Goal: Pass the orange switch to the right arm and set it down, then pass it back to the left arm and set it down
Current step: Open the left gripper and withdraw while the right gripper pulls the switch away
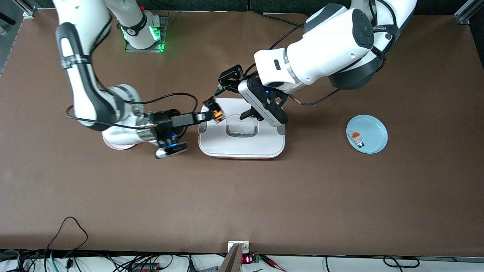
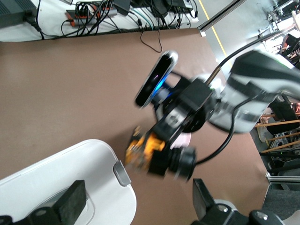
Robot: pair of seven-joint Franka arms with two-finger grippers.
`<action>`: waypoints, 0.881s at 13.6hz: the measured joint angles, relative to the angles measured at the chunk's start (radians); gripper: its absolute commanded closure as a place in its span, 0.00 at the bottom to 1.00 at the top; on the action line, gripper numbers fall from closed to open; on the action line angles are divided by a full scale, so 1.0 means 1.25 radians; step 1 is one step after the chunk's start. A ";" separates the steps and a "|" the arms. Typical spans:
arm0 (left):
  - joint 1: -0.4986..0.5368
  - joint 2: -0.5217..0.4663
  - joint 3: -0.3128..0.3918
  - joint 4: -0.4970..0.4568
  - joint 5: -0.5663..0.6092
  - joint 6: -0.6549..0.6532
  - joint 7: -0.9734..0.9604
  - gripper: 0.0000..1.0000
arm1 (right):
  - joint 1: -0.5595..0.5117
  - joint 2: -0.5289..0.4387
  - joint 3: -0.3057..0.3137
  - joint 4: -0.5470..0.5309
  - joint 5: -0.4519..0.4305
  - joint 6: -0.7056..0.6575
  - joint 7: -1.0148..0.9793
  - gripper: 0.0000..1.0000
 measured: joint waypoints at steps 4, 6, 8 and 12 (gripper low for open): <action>0.062 -0.027 0.002 0.008 0.010 -0.227 0.000 0.00 | -0.071 -0.030 -0.001 0.003 -0.183 -0.002 0.000 0.81; 0.106 -0.044 0.003 0.009 0.087 -0.342 0.001 0.00 | -0.106 -0.044 -0.002 0.004 -0.289 -0.002 0.000 0.81; 0.146 -0.053 0.006 0.011 0.139 -0.433 0.001 0.00 | -0.141 -0.060 -0.002 0.009 -0.407 -0.003 -0.001 0.81; 0.258 -0.056 0.016 0.011 0.206 -0.546 0.016 0.00 | -0.195 -0.095 -0.001 0.017 -0.647 -0.015 -0.035 0.81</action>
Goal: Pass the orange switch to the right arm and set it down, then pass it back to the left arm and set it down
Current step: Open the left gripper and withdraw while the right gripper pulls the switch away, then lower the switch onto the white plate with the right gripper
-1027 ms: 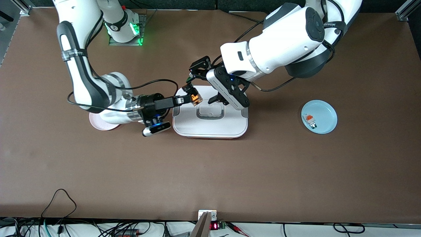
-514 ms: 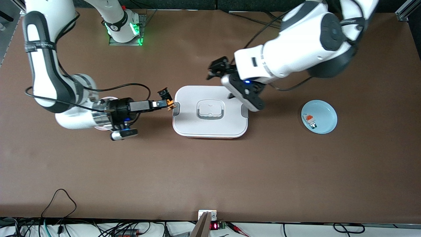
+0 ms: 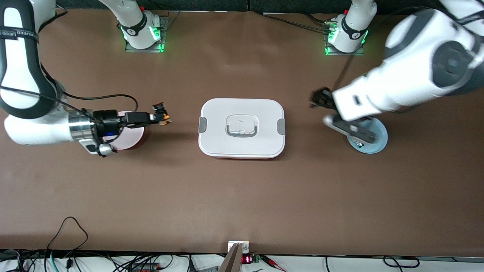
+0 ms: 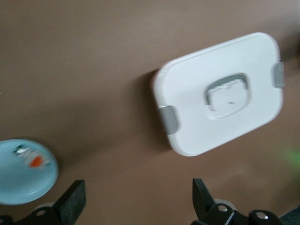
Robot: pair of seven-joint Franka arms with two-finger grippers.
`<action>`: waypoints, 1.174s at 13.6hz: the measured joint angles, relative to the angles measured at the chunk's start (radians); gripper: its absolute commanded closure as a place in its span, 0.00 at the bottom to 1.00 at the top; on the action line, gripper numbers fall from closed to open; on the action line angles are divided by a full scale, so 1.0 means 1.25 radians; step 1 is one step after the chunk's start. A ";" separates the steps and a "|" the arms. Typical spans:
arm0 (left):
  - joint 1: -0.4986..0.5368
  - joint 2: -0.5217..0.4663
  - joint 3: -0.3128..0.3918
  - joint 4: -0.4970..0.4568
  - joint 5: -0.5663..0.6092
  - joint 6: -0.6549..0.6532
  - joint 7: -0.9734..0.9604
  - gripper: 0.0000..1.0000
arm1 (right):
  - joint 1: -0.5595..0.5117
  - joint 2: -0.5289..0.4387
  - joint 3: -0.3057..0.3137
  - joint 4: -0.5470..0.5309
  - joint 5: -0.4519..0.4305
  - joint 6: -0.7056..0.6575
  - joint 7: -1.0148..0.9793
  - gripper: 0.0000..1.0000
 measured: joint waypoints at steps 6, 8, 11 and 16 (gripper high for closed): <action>0.146 -0.020 0.000 0.001 0.167 -0.117 0.030 0.00 | -0.047 -0.024 0.002 0.004 -0.280 -0.006 -0.144 0.81; 0.170 -0.038 0.001 0.002 0.217 -0.157 0.030 0.00 | -0.060 -0.044 0.015 0.005 -0.384 -0.006 -0.203 0.81; 0.211 -0.058 0.000 -0.003 0.250 -0.196 0.030 0.00 | -0.106 -0.079 0.089 0.011 -0.593 -0.003 -0.331 0.81; 0.242 -0.067 0.000 -0.027 0.258 -0.204 0.030 0.00 | -0.151 -0.109 0.185 0.020 -0.860 0.071 -0.567 0.81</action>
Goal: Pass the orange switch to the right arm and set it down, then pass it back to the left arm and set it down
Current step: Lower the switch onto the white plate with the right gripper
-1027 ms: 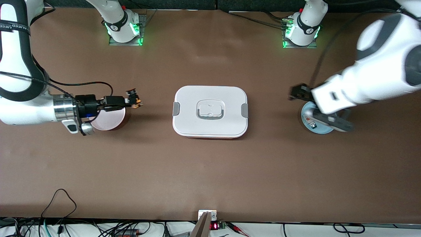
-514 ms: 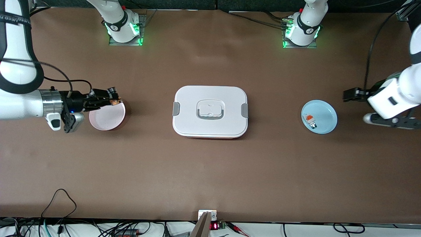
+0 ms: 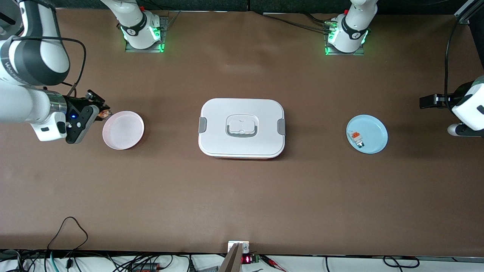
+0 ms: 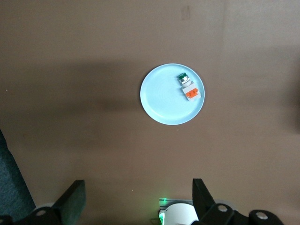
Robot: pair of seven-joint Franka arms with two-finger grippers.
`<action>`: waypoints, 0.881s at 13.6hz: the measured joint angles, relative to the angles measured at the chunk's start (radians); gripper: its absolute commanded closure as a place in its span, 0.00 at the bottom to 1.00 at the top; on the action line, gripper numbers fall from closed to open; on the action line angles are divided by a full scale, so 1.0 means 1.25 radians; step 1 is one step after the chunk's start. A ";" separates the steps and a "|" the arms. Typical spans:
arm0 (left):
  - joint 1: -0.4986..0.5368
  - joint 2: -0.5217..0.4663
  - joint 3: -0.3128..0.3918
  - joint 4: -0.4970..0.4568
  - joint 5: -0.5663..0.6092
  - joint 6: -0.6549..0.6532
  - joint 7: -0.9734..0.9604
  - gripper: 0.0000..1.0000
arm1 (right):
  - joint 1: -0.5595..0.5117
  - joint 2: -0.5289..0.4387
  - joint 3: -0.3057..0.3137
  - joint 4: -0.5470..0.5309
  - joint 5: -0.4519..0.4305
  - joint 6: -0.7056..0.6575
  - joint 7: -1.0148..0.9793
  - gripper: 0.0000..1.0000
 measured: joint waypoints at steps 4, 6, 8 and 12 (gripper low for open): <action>0.004 0.003 0.000 -0.008 0.019 0.031 -0.001 0.00 | -0.040 0.012 0.004 -0.071 -0.046 0.165 -0.269 0.81; 0.004 0.003 -0.001 -0.008 0.019 0.032 -0.011 0.00 | -0.046 0.019 0.004 -0.110 -0.047 0.205 -0.355 0.81; 0.004 0.001 -0.004 -0.008 0.019 0.034 -0.027 0.00 | -0.046 0.020 0.008 -0.145 -0.048 0.240 -0.435 0.81; 0.004 -0.002 -0.010 0.011 -0.015 0.039 -0.037 0.00 | -0.053 0.021 0.009 -0.232 -0.048 0.326 -0.518 0.81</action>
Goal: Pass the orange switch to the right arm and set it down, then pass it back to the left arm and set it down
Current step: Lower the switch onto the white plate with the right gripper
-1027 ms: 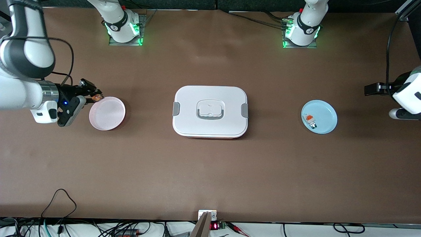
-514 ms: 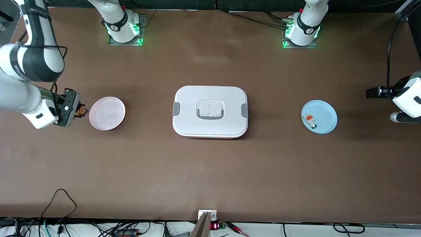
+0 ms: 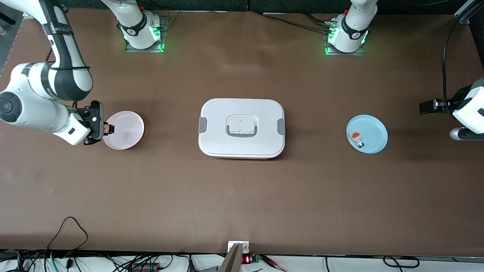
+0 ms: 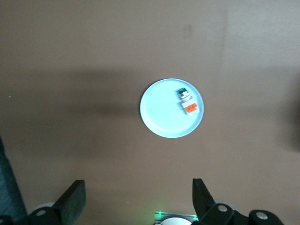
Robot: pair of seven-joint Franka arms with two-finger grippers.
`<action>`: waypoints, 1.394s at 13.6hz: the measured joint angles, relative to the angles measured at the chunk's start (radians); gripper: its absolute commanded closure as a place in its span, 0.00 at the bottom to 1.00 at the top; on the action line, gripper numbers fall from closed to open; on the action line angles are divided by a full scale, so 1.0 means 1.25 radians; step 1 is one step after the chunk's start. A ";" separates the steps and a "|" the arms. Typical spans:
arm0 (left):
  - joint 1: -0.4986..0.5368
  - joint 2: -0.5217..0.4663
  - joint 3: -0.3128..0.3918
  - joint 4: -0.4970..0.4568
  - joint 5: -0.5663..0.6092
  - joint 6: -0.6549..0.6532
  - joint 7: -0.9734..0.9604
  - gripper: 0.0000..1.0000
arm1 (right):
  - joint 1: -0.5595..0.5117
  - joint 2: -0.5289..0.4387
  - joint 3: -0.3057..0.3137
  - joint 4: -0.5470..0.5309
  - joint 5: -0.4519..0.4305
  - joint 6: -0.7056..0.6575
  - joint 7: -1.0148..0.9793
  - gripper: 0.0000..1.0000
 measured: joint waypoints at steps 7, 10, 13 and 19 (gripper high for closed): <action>-0.309 -0.049 0.378 0.014 -0.173 0.000 0.024 0.00 | -0.009 0.022 0.001 -0.099 0.000 0.136 -0.016 0.81; -0.445 -0.095 0.651 0.016 -0.311 0.000 0.180 0.00 | -0.009 0.035 0.003 -0.145 -0.008 0.227 -0.016 0.81; -0.492 -0.116 0.824 0.016 -0.399 -0.003 0.308 0.00 | -0.010 0.045 0.003 -0.169 -0.024 0.278 -0.015 0.81; -0.469 -0.108 0.766 0.013 -0.406 -0.003 0.316 0.00 | -0.024 0.064 0.000 -0.233 -0.025 0.381 -0.015 0.78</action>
